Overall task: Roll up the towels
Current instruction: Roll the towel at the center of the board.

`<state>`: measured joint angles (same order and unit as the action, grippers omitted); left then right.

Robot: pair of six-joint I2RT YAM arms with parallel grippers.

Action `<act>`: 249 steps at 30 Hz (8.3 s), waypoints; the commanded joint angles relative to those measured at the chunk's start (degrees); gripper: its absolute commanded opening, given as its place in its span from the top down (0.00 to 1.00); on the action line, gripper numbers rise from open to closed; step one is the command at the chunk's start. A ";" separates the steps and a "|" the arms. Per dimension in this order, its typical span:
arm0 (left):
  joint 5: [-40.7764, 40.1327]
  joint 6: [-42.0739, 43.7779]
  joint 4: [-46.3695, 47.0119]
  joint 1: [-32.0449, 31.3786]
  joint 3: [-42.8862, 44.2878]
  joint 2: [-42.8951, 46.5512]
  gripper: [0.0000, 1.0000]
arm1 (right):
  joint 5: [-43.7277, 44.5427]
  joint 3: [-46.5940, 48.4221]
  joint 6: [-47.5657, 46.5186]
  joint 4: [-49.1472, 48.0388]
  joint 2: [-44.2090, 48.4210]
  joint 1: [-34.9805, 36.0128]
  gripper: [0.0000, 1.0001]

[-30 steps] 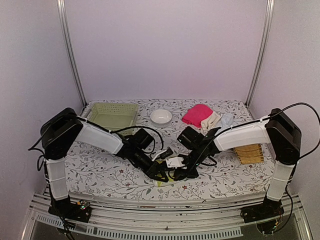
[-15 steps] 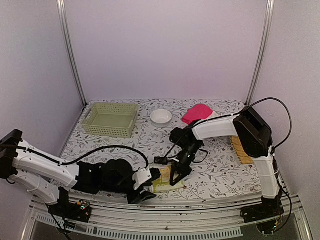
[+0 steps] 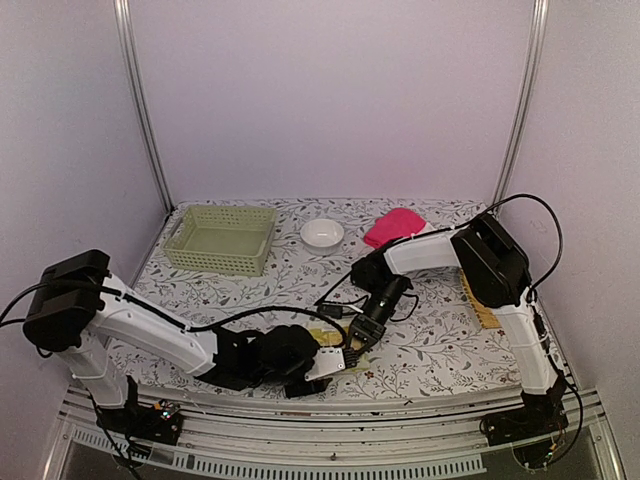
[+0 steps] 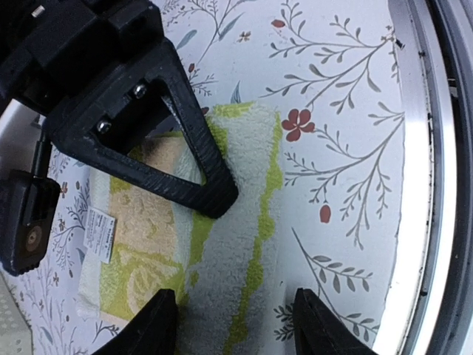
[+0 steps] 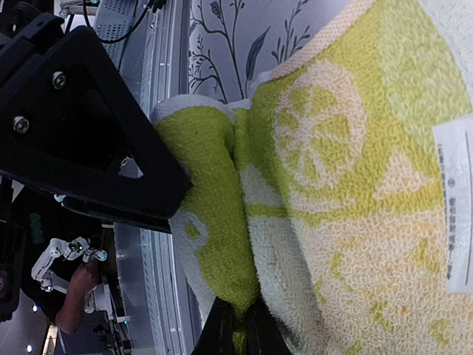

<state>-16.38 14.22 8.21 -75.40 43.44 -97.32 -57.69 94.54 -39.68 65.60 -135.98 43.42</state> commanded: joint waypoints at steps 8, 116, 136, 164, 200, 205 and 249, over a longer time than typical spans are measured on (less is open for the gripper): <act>-1.35 4.61 -2.72 -0.10 3.83 -5.64 0.62 | 4.19 -0.15 0.42 -0.65 -2.12 0.00 0.96; 2.91 5.71 -1.01 2.15 1.78 -5.83 0.54 | 8.33 -8.94 -5.94 -10.69 4.44 1.85 0.89; 18.25 -6.60 -22.58 7.23 16.90 -10.79 0.81 | 11.10 -4.48 -2.79 -3.71 37.00 -5.80 0.58; 57.87 -24.50 -33.28 24.56 31.30 -27.02 0.80 | 39.25 -37.55 -6.35 -47.32 37.46 8.24 0.57; 6.95 -18.48 -0.60 8.74 -12.97 23.92 0.34 | 9.55 -9.45 -3.18 -12.33 7.08 2.22 0.94; 2.19 -9.51 -4.25 2.44 -6.19 15.42 0.38 | 10.16 -7.97 -2.54 -11.46 4.48 1.97 0.94; 7.58 -2.39 -21.82 7.84 15.03 -13.25 0.65 | 3.61 -9.73 -3.44 -4.75 29.80 -8.90 0.57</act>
<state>-18.61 16.34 -4.93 -71.09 57.25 -107.68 -52.86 87.02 -42.44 59.24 -114.30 38.63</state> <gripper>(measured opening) 0.370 0.427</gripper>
